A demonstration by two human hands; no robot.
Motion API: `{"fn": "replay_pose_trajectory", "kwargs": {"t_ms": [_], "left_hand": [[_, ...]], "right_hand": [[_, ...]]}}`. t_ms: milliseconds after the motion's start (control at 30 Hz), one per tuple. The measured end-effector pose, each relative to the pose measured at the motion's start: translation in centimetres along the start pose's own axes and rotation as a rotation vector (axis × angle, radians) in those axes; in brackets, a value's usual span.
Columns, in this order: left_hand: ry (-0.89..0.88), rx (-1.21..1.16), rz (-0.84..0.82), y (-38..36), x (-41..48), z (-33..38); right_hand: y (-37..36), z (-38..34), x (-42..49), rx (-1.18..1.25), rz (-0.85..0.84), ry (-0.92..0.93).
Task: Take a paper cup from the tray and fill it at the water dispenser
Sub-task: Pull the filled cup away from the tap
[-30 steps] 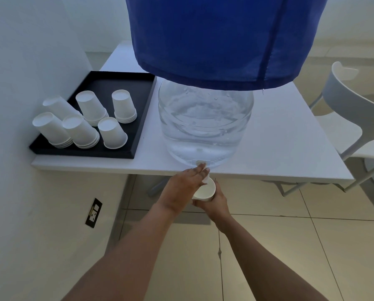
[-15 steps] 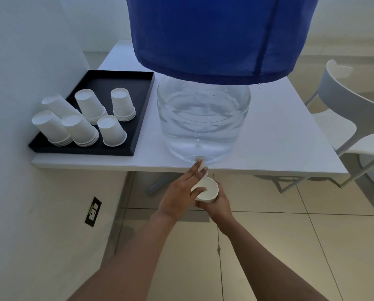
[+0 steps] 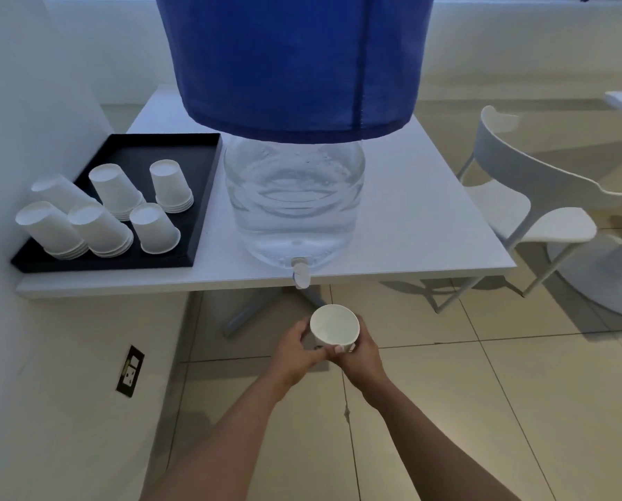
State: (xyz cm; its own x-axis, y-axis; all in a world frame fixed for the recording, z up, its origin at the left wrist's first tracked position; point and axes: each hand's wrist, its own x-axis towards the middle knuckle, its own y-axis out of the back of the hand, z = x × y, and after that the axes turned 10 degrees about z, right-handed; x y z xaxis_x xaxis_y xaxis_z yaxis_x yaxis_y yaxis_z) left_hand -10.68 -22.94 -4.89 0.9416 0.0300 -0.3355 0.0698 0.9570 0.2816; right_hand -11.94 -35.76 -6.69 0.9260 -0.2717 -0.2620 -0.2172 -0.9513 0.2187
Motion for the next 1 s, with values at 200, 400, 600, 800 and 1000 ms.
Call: {"fn": "replay_pose_trajectory", "kwargs": {"t_ms": [200, 400, 600, 800, 1000], "left_hand": [[-0.102, -0.074, -0.050, -1.8, -0.5, 1.5], [-0.174, -0.134, -0.027, -4.6, 0.4, 4.7], [-0.253, -0.145, -0.044, -7.4, 2.9, 9.1], [-0.322, -0.109, -0.056, -10.3, 7.1, 12.5], [-0.322, -0.080, -0.037, -13.2, 11.4, 13.8]], "right_hand": [[2.4, -0.8, -0.9, 0.009, 0.053, 0.038], [5.1, -3.3, 0.1, 0.033, 0.112, 0.060], [8.4, -6.3, 3.5, 0.031, 0.173, 0.106], [10.9, -7.5, 8.9, 0.032, 0.213, 0.109], [12.1, -8.0, 13.8, -0.011, 0.249, 0.115]]}}
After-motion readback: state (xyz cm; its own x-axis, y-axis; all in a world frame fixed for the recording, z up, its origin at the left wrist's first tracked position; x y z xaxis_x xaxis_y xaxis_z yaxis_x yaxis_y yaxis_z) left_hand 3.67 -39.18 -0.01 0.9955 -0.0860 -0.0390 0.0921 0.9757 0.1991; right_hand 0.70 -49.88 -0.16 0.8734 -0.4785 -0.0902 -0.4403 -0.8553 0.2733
